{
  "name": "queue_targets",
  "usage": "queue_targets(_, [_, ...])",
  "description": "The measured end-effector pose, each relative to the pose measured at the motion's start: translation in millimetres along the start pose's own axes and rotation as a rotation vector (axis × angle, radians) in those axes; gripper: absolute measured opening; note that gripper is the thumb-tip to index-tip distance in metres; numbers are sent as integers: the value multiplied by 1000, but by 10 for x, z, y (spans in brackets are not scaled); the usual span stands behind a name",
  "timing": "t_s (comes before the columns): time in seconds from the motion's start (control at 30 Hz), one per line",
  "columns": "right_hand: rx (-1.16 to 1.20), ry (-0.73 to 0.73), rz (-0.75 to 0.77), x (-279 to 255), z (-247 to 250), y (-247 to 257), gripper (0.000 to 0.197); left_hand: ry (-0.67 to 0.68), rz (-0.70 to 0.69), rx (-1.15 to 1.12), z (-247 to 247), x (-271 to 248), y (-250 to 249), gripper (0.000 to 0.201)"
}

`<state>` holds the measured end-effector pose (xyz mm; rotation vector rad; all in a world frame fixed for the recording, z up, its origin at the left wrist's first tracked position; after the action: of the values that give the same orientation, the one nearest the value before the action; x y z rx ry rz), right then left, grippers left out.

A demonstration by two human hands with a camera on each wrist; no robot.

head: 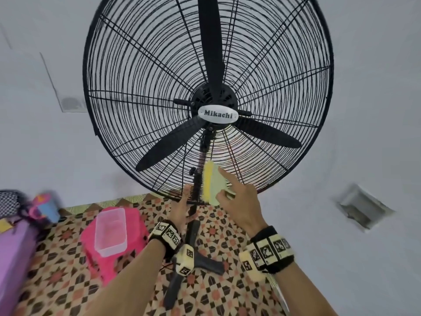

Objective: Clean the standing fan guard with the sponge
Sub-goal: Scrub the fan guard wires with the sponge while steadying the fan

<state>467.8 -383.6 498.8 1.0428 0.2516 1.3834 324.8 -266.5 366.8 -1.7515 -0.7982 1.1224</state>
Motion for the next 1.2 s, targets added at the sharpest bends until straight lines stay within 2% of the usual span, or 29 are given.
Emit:
queue_targets(0.13, [95, -143, 65, 121, 103, 126, 65, 27, 28, -6, -52, -77, -84, 70])
queue_targets(0.2, [72, -122, 58, 132, 78, 69, 65, 11, 29, 1, -49, -67, -79, 66])
queue_targets(0.23, [53, -87, 48, 110, 47, 25, 65, 16, 26, 3, -37, -67, -77, 75])
queue_targets(0.33, [-27, 17, 0, -1, -16, -44, 64, -1, 56, 2, 29, 50, 18, 125])
queue_targets(0.37, [-7, 4, -6, -11, -4, -43, 64, -8, 56, 7, 34, 41, 12, 130])
queue_targets(0.47, [109, -140, -22, 53, 89, 33, 66, 8, 33, 17, -12, -69, -90, 128])
queue_targets(0.53, [103, -208, 10, 87, 105, 58, 66, 14, 31, 18, -29, -89, -105, 123])
queue_targets(0.6, [91, -165, 39, 59, 46, 14, 66, 13, 31, 9, -36, -86, -105, 122])
queue_targets(0.73, [21, 17, -26, -135, -119, -167, 63, -23, -6, 27, 14, -47, -56, 128])
queue_targets(0.8, [-7, -3, 7, -185, -126, -142, 63, -21, -20, 23, 22, -38, -54, 135])
queue_targets(0.97, [36, -102, 16, -234, -231, -218, 65, -35, -9, 42, 32, 1, -12, 133])
queue_targets(1.03, [-9, -58, 8, -361, -360, -344, 65, -28, 19, 42, -12, -99, -93, 119])
queue_targets(1.13, [-85, -5, -6, -573, -469, -461, 62, -8, 30, 63, -70, -214, -176, 49])
queue_targets(1.2, [-36, -60, -11, -561, -461, -397, 64, -18, 27, 54, -94, -259, -217, 30])
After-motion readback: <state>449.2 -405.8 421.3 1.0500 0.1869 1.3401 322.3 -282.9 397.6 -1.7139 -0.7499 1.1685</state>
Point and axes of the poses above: each hand's wrist, its own x-axis towards the middle knuckle, its own z-axis out of the back of the hand, y = z × x, the point moved 1 cm from there along x, towards the middle knuckle, and after that the axes turned 11 degrees about x, right-handed, at the moved point
